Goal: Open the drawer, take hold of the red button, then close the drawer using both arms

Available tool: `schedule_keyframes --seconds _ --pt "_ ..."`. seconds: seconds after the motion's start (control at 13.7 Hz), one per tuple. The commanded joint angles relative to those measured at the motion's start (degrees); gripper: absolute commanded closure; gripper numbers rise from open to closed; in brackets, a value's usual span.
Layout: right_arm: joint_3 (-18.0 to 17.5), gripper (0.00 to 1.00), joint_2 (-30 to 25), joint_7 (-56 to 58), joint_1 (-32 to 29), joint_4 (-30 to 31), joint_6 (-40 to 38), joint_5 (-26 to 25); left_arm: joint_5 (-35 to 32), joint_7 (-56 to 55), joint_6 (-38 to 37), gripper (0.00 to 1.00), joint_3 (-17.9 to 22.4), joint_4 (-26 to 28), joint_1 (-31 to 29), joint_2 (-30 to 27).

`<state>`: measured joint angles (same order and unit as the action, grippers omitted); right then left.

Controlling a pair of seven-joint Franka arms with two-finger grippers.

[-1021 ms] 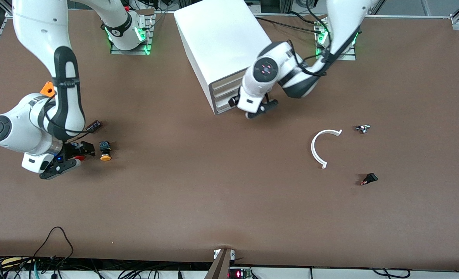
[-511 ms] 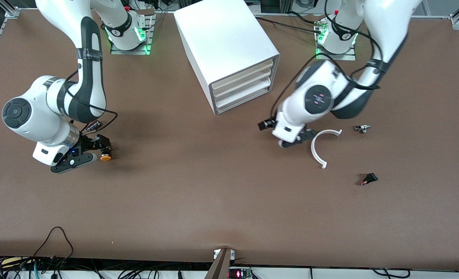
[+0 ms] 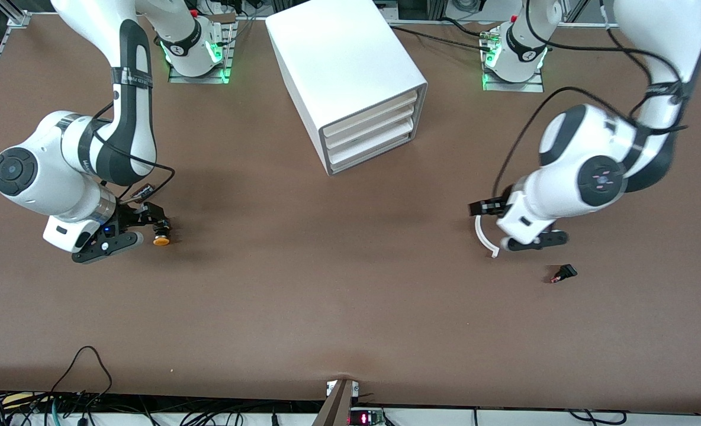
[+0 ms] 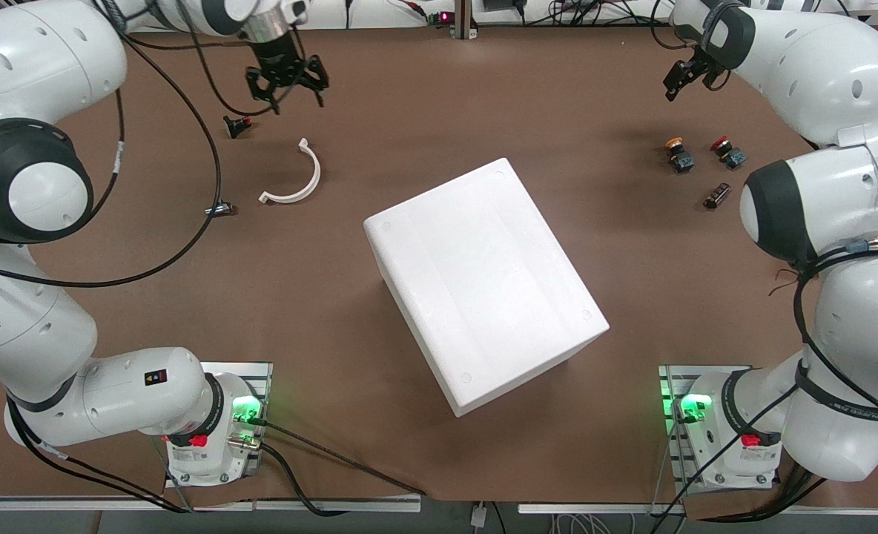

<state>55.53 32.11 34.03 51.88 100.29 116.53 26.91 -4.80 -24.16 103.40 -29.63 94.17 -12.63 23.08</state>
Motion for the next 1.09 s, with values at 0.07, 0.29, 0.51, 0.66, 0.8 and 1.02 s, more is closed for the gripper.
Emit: schedule_keyframes --seconds 0.07,0.29,0.51,0.66,0.8,1.02 --pt "-15.22 0.0 -12.3 -10.09 -10.7 0.35 -3.31 -14.21 6.01 18.21 -5.3 0.0 18.14 1.45 7.94 -8.65" --pt "-35.25 0.0 -20.75 -15.04 -28.0 0.26 -8.23 -23.2 6.38 22.84 -8.39 0.0 26.01 2.24 12.09 -13.21" --pt "-46.45 0.0 -27.61 -14.87 -38.76 -0.35 -15.16 -26.38 5.59 23.28 -8.74 0.0 27.95 5.66 12.1 -20.16" --pt "-48.06 0.0 -31.91 -14.25 -40.28 -0.36 -18.95 -27.09 5.5 24.5 -10.58 0.0 30.24 8.3 12.36 -24.37" --pt "-47.8 0.0 -34.04 -13.55 -40.37 -0.44 -21.15 -27.09 5.5 25.21 -11.38 0.0 32.26 9.71 12.8 -27.63" --pt "-47.18 0.0 -35.62 -12.58 -40.37 -1.67 -23.36 -27.09 3.93 26.18 -12.7 0.0 32.53 9.8 12.63 -30.01"
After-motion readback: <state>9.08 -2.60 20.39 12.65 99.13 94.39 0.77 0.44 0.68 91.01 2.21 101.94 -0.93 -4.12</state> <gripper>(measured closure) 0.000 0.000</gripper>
